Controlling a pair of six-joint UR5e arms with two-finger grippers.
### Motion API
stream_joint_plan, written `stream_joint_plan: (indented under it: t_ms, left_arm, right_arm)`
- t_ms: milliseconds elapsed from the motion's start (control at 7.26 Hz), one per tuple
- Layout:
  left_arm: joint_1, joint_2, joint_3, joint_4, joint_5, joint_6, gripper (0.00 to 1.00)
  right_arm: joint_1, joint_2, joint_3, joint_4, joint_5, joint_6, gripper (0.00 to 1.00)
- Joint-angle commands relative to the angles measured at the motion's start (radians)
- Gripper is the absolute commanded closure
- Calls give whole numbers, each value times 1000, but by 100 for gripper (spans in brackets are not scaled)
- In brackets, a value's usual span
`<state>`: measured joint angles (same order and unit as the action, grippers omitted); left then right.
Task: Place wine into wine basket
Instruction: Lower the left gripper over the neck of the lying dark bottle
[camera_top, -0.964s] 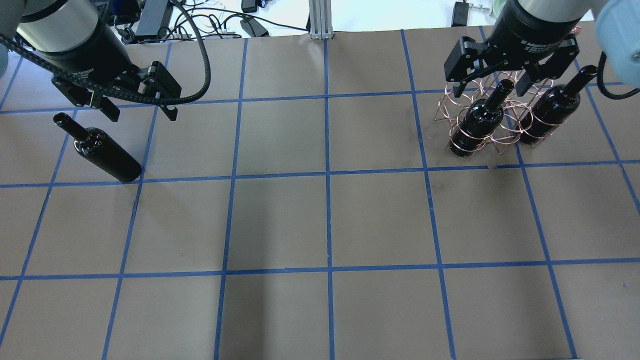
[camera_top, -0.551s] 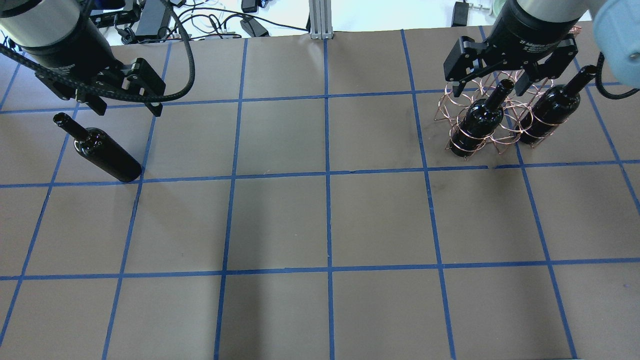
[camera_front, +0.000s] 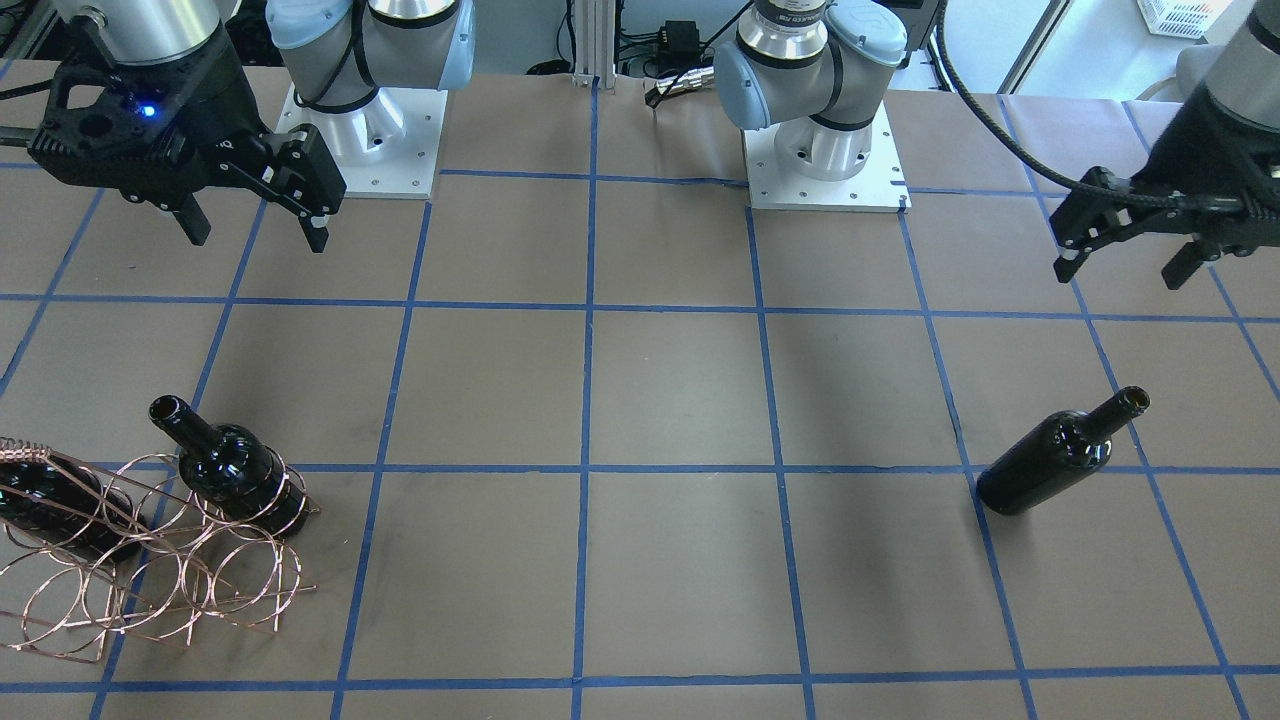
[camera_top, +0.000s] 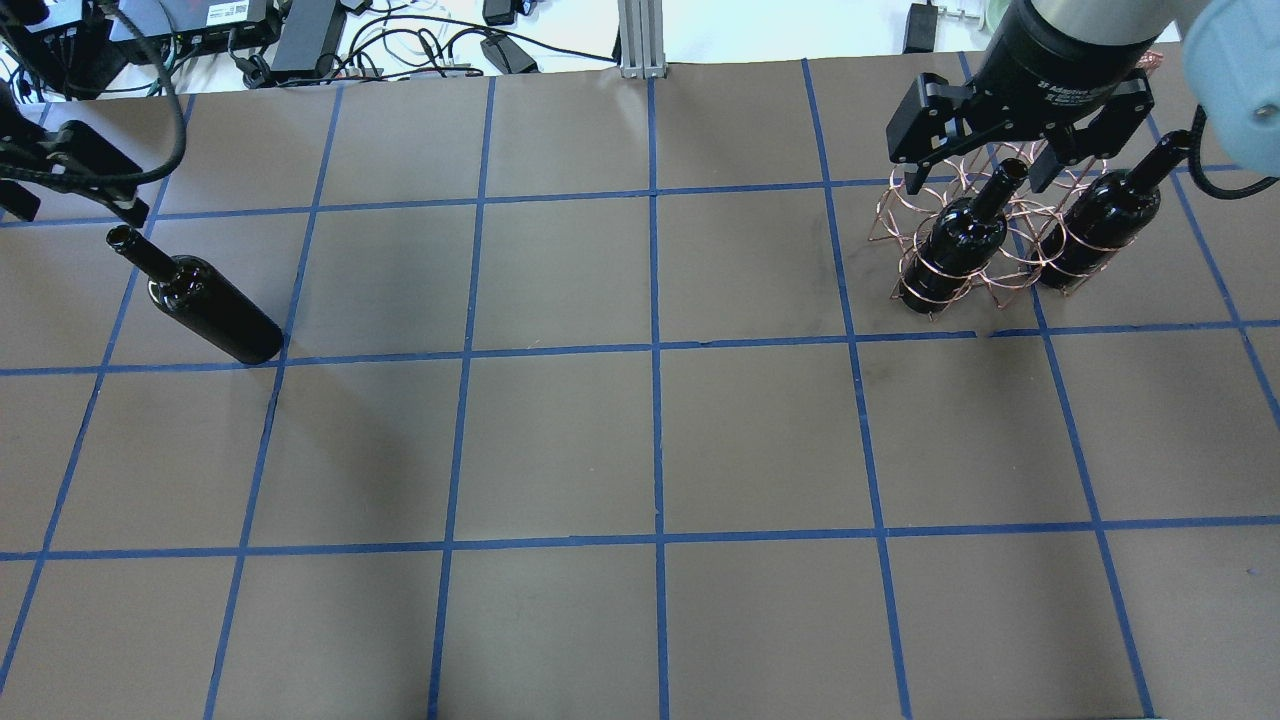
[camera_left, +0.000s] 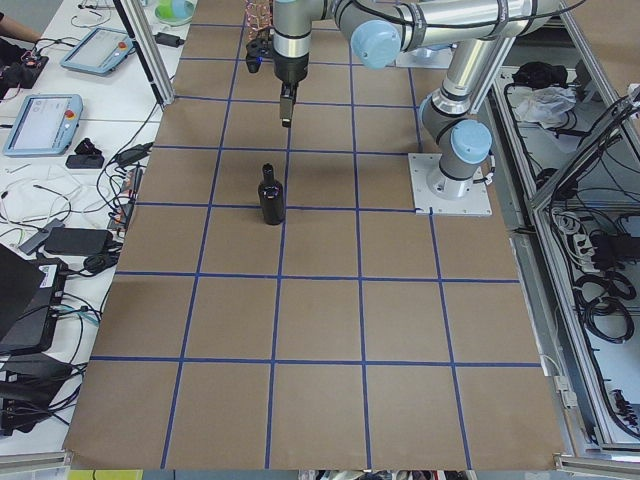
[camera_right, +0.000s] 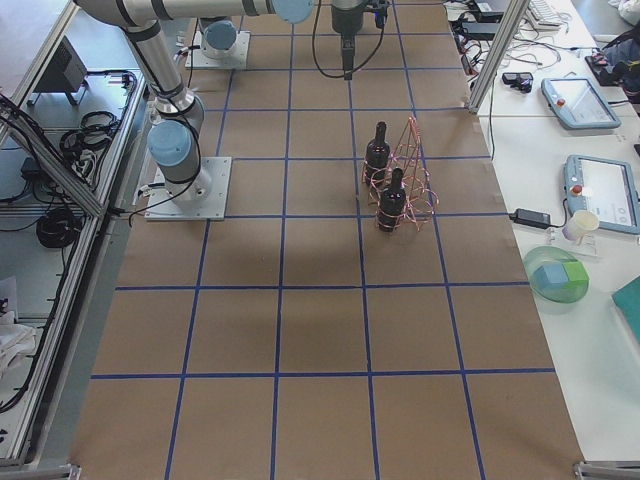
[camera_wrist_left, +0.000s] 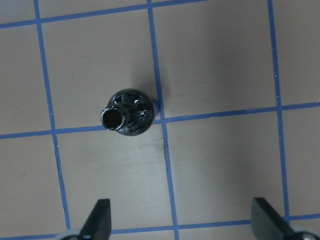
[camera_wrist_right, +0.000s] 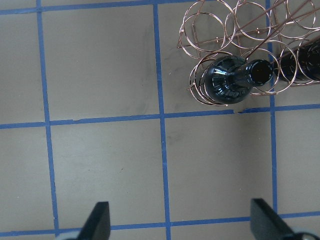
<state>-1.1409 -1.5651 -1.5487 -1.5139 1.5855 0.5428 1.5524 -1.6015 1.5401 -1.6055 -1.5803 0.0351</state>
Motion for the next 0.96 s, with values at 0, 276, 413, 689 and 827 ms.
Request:
stream_joint_plan:
  t_ms: [0, 276, 413, 689, 827]
  left_arm:
    - [84, -74, -11, 52, -34, 111, 2]
    - [84, -122, -31, 79, -39, 114, 2]
    - [84, -143, -34, 96, -42, 111, 2]
    - [84, -189, -34, 164, -44, 108, 2]
    - [84, -202, -36, 164, -56, 108, 2]
  right_arm:
    - [0, 0, 0, 1, 0, 2, 0]
    - [0, 0, 0, 1, -3, -6, 0]
    - [0, 0, 0, 1, -3, -3, 0]
    - [0, 0, 0, 1, -3, -4, 0]
    - [0, 0, 0, 1, -3, -1, 0]
